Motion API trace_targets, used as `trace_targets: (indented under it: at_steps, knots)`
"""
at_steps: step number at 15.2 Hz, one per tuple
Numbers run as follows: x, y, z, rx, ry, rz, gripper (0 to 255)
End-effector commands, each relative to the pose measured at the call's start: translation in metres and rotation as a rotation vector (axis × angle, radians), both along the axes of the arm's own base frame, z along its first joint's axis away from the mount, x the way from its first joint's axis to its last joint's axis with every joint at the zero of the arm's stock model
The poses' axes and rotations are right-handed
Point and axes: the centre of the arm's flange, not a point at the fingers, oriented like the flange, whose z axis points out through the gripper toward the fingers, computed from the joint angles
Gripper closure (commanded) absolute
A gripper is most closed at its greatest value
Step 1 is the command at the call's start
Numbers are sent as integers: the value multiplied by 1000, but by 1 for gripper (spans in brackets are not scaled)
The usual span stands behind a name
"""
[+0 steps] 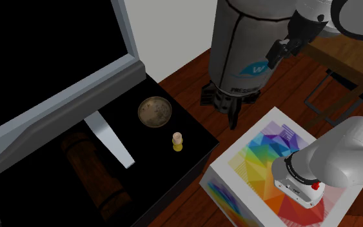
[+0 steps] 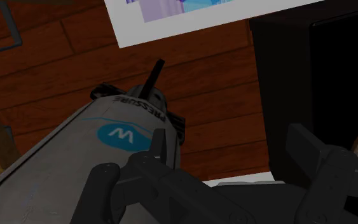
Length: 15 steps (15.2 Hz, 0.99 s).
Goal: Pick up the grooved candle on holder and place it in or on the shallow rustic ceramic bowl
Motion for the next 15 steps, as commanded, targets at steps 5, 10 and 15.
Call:
trace_targets:
  at_steps: [5,10,15]
  knots:
    - [9,43,-27,8,5,-6,0]
    - [20,98,-60,18,12,-13,0]
    - [32,153,-93,28,18,-20,0]
